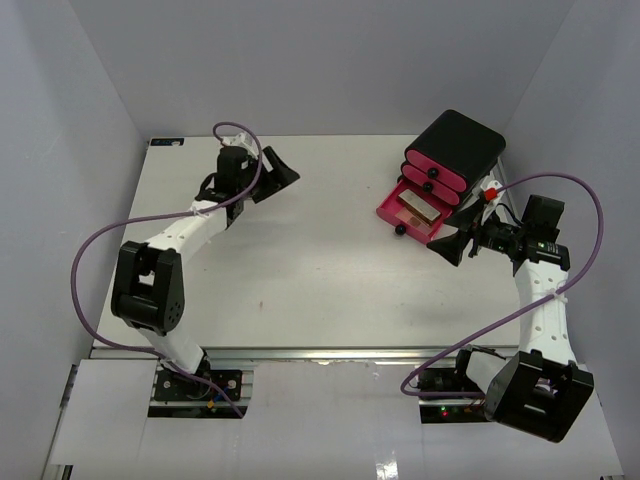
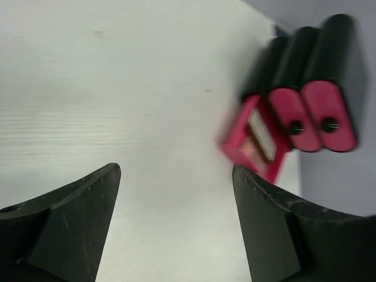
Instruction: Organize the makeup
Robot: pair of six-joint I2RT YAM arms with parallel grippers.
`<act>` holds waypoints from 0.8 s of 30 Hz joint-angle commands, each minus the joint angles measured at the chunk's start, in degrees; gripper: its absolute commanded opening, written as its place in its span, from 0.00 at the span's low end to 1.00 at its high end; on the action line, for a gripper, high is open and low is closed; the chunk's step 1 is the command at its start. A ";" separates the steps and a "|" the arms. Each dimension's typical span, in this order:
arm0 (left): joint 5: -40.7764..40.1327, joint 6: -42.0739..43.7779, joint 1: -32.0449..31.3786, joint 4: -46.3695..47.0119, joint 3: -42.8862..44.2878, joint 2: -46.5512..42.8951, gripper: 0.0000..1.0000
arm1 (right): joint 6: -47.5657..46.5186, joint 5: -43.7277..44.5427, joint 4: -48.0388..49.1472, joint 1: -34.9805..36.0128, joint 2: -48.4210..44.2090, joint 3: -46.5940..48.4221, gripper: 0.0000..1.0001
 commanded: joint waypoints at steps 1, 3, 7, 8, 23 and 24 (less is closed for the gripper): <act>-5.32 16.38 4.85 -15.09 5.93 -0.55 0.91 | -1.24 -1.68 -0.62 0.32 0.81 -0.45 0.91; -9.32 22.21 6.78 -18.44 8.46 2.19 0.97 | -1.08 -1.56 -0.57 0.32 1.03 -0.47 0.91; -14.07 28.83 8.94 -21.96 13.25 9.24 0.98 | -0.91 -1.54 -0.43 0.32 1.14 -0.49 0.91; -15.81 30.99 9.01 -22.21 14.72 10.86 0.98 | -0.84 -1.58 -0.40 0.32 1.14 -0.53 0.91; -21.86 45.51 9.28 -25.84 36.49 29.69 0.98 | -0.53 -1.36 -0.38 0.32 1.14 -0.31 0.91; -22.13 45.59 9.31 -25.83 36.71 30.32 0.98 | -0.49 -1.36 -0.36 0.32 1.11 -0.31 0.90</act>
